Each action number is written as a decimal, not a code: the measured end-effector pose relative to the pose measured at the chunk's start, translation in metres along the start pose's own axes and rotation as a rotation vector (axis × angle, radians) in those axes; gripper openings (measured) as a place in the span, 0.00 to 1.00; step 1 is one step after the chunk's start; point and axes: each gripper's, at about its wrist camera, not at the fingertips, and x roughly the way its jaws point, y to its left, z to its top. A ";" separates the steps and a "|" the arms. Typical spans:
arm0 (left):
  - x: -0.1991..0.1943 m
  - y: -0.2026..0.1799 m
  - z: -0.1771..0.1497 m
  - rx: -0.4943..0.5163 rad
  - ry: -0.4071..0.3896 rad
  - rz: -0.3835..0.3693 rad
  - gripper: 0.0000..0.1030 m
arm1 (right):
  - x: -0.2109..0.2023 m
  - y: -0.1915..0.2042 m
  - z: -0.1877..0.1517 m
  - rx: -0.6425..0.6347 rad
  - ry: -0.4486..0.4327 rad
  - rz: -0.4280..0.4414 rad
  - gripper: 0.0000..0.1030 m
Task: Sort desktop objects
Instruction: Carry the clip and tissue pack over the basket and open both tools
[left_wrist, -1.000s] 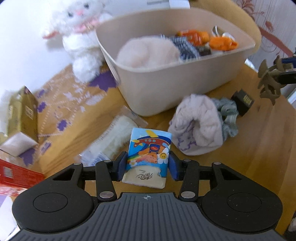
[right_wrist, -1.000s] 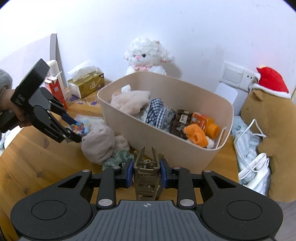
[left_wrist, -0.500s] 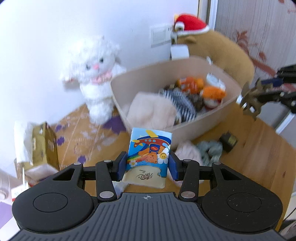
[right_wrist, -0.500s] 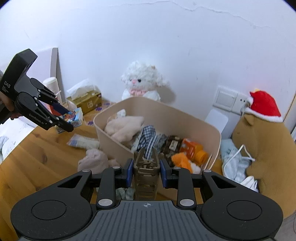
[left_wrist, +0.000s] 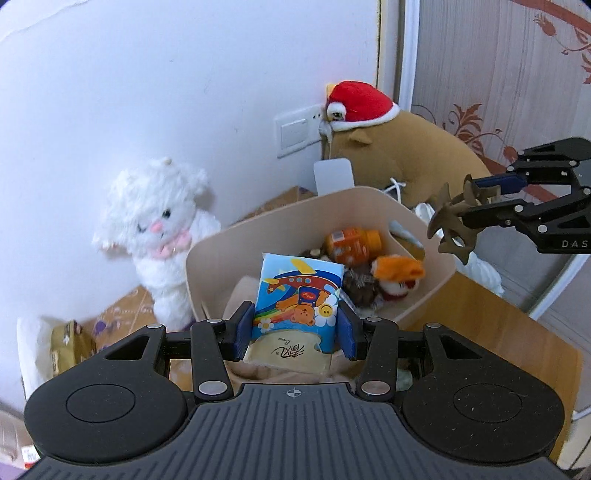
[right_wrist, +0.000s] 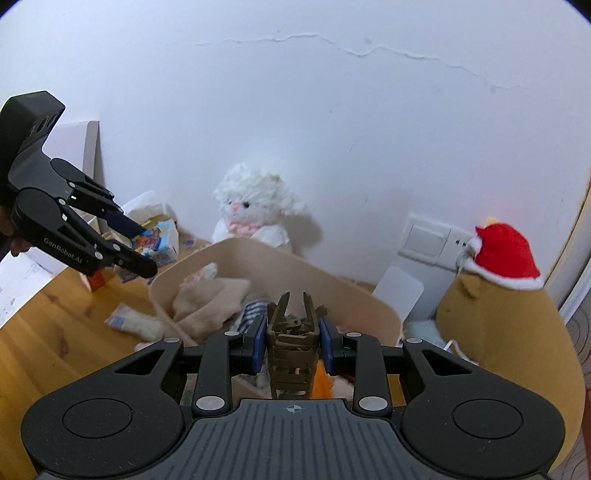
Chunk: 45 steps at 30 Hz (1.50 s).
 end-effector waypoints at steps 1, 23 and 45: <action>0.004 -0.003 0.004 -0.001 0.006 0.009 0.46 | 0.002 -0.002 0.002 -0.004 -0.001 -0.005 0.27; 0.116 -0.039 0.024 -0.114 0.146 0.092 0.46 | 0.078 -0.051 -0.009 0.081 0.104 0.002 0.27; 0.117 -0.047 0.010 -0.089 0.133 0.163 0.77 | 0.104 -0.042 -0.019 0.181 0.151 -0.012 0.75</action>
